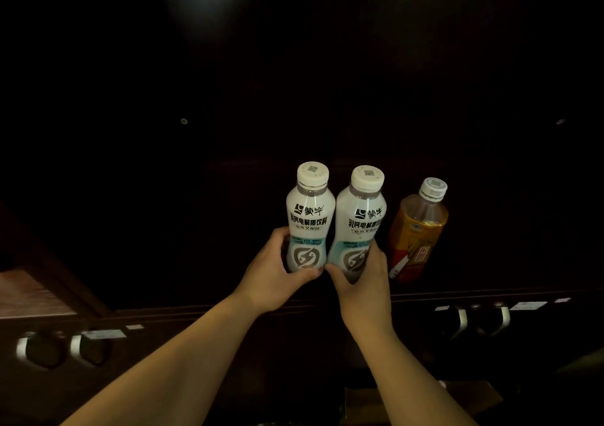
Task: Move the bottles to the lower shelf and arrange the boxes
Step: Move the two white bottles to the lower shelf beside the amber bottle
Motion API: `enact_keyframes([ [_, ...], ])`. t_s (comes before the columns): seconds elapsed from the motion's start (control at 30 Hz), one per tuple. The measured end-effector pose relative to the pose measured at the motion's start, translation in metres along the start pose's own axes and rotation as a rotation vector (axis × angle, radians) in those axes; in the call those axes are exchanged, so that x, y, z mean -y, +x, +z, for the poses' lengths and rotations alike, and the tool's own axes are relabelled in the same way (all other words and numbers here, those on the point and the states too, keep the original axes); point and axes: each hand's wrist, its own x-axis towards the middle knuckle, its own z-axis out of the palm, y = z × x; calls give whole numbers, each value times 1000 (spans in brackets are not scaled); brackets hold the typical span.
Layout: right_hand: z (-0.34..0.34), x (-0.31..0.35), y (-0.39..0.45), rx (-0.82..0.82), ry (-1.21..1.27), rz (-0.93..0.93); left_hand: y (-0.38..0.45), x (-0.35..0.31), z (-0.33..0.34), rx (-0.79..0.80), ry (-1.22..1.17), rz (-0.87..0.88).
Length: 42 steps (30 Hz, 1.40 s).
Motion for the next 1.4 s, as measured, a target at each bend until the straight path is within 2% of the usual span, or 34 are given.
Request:
enact_keyframes([
  [0.6, 0, -3, -6, -36, -25, 17, 0, -2, 4, -1, -6, 9],
  [0.77, -10, -3, -31, -48, -10, 65, -2, -3, 3, 2, 11, 17],
  [0.9, -38, -12, -58, -215, -42, 49, -3, -5, 1, -1, 21, 20],
  [1.0, -71, -25, -35, -344, -90, 85, -3, -5, 0, 4, 46, 24],
  [1.07, -90, -29, -11, -265, -67, 118, -4, -6, 0, 4, 56, 31],
  [1.2, -103, -32, 22, -5, -90, 134, -3, -4, 1, 1, 79, 28],
  [1.4, -102, -36, 37, 111, -127, 118, -3, -7, 5, 13, 83, 19],
])
